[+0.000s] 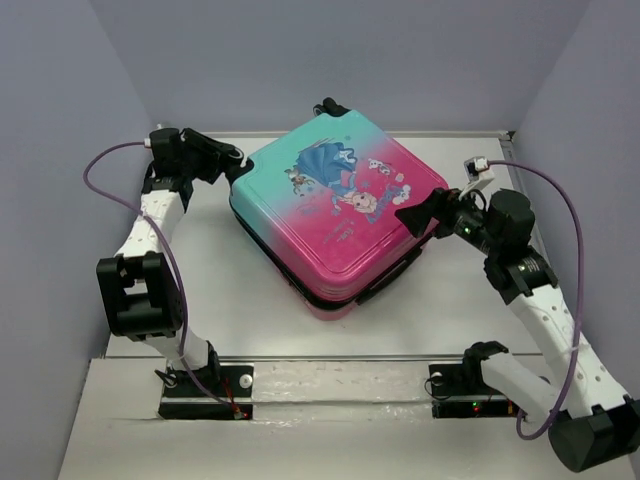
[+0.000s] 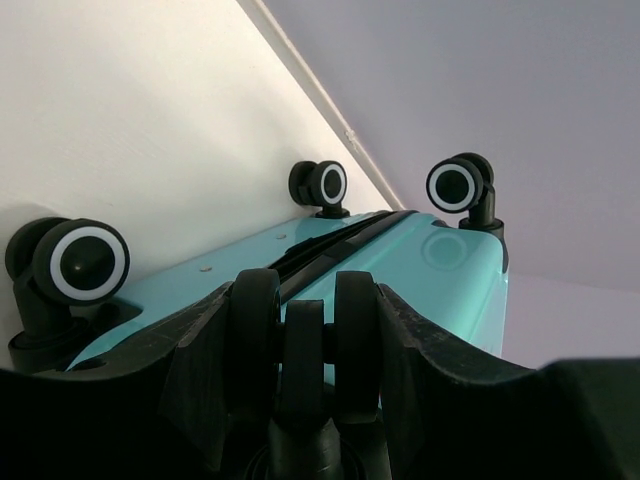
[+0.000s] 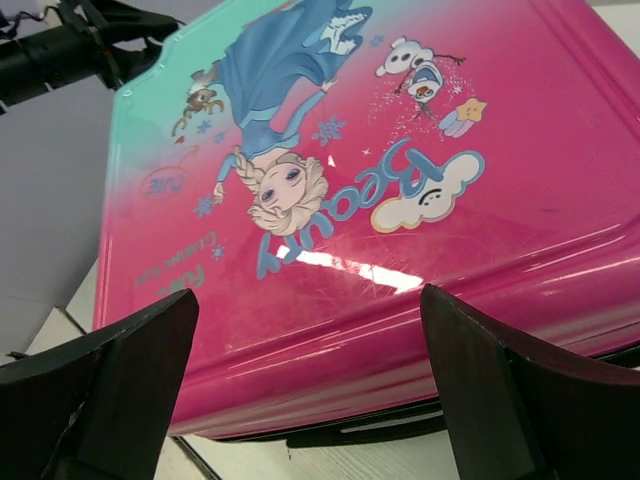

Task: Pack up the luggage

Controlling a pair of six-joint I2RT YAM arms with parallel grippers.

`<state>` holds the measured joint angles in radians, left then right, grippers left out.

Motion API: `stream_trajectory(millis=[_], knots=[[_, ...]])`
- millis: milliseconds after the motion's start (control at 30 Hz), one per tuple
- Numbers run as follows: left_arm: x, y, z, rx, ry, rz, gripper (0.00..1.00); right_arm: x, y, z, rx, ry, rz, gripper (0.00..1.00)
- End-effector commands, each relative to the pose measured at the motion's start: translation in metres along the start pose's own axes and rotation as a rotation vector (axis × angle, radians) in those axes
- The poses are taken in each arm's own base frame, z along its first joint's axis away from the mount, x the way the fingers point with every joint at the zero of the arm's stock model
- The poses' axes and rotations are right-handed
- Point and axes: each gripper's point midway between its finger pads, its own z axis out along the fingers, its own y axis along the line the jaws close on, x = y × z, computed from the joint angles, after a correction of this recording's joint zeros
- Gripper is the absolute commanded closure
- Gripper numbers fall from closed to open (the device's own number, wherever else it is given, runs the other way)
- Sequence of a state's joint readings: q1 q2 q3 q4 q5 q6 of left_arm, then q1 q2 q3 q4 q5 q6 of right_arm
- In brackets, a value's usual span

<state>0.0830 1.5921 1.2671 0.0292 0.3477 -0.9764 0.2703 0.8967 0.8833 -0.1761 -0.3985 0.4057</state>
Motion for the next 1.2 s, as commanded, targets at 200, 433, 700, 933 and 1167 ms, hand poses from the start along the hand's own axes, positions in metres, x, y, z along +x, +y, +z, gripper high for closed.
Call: stream_trajectory(millis=[200,433,700,933,1167], knots=[[-0.011,-0.022,-0.019,0.141,-0.061,0.087,0.78,0.038,0.027,-0.053,-0.080,0.098,0.003,0.80],[-0.044,-0.036,-0.034,0.122,-0.176,0.138,0.04,0.117,0.009,-0.071,-0.050,0.252,0.123,0.93],[-0.099,-0.105,-0.122,0.144,-0.503,0.294,0.01,0.152,-0.010,-0.045,-0.007,0.311,0.202,0.93],[0.065,-0.134,-0.186,0.373,-0.294,0.488,0.01,0.172,-0.013,0.006,-0.025,0.258,0.264,0.93],[0.208,-0.075,-0.225,0.454,-0.043,0.517,0.03,0.172,-0.005,0.028,-0.061,0.097,0.364,0.93]])
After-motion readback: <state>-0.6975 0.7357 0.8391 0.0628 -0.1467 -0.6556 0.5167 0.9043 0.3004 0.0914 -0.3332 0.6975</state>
